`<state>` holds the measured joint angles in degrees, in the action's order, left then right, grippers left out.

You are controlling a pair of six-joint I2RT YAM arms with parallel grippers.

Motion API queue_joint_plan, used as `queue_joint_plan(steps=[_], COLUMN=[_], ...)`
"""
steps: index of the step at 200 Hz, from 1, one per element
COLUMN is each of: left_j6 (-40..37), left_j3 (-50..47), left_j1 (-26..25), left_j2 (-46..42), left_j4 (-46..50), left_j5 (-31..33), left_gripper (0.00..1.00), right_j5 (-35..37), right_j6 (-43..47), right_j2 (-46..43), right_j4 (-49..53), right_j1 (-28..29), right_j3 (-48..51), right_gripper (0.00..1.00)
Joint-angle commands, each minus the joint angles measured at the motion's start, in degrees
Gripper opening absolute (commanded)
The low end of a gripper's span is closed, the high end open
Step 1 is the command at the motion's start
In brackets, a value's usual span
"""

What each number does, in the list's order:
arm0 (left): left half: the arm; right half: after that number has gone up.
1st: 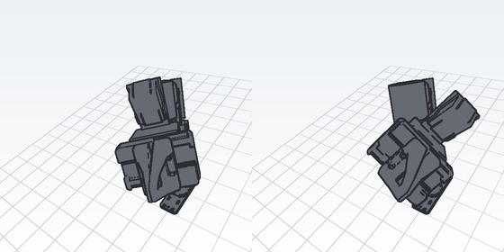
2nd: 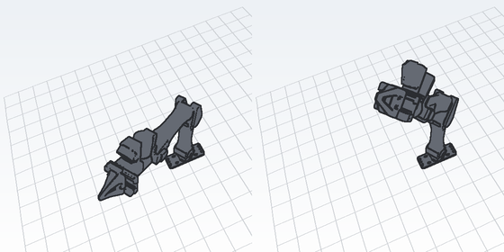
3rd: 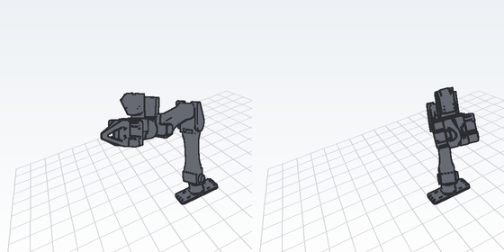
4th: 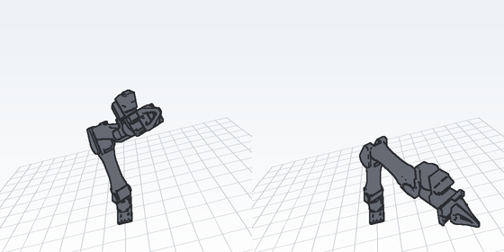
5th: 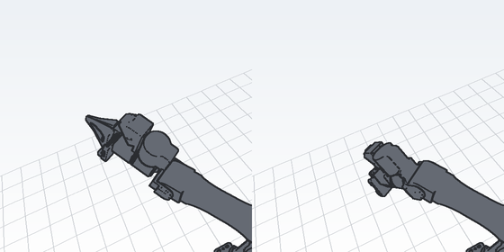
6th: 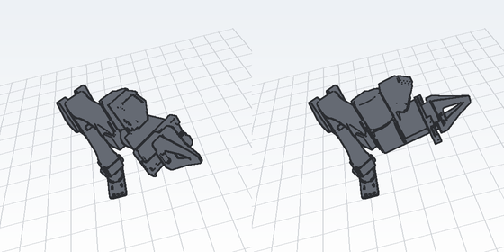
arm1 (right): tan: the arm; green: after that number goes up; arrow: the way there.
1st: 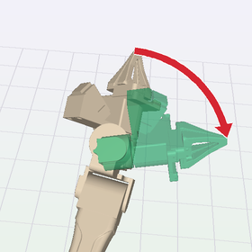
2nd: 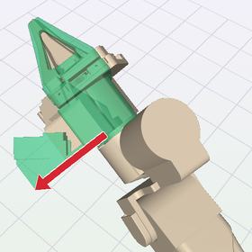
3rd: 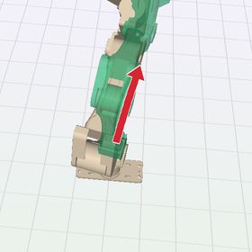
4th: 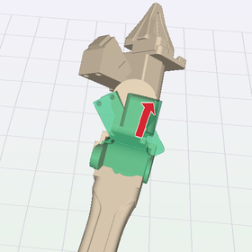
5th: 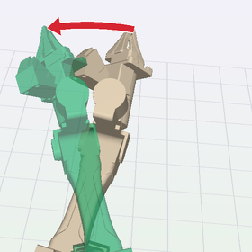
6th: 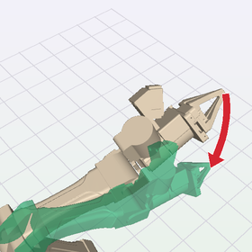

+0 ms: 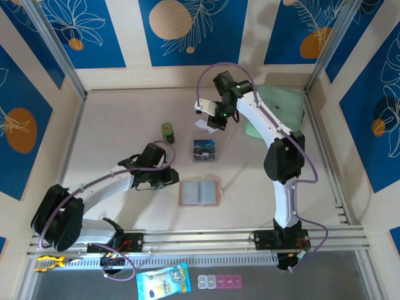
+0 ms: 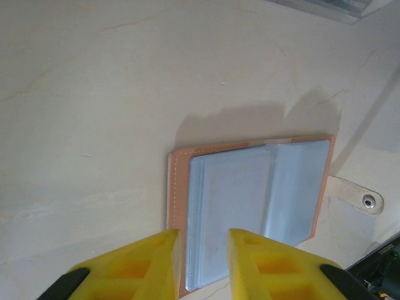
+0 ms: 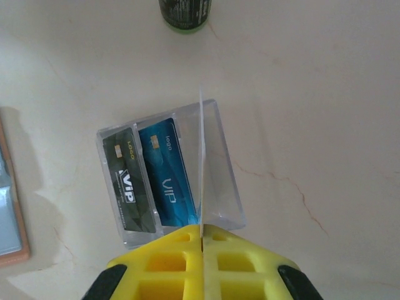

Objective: Take the credit cards out of the card holder

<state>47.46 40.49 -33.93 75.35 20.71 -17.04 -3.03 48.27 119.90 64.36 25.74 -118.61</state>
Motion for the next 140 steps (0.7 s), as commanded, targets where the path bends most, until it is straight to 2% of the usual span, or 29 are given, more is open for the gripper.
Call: queue_joint_plan(steps=[1, 46, 140], left_j6=[-0.2, -0.6, -0.4], left_j3=[-0.9, -0.3, -0.1], left_j1=[0.8, 1.0, 1.6], left_j2=[-0.4, 0.8, 0.1], left_j4=[-0.2, -0.1, 0.3], left_j5=[-0.3, -1.3, -1.4], left_gripper=[0.27, 0.26, 0.27], right_j5=[-1.5, -0.4, 0.7], right_j6=[3.7, 5.5, 6.8], right_j2=[3.5, 8.5, 12.0], right_j4=[7.0, 8.9, 6.4], right_j1=[-0.3, -0.8, -0.5], right_j3=[-4.7, -9.1, -7.4], right_gripper=[0.00, 0.00, 0.00])
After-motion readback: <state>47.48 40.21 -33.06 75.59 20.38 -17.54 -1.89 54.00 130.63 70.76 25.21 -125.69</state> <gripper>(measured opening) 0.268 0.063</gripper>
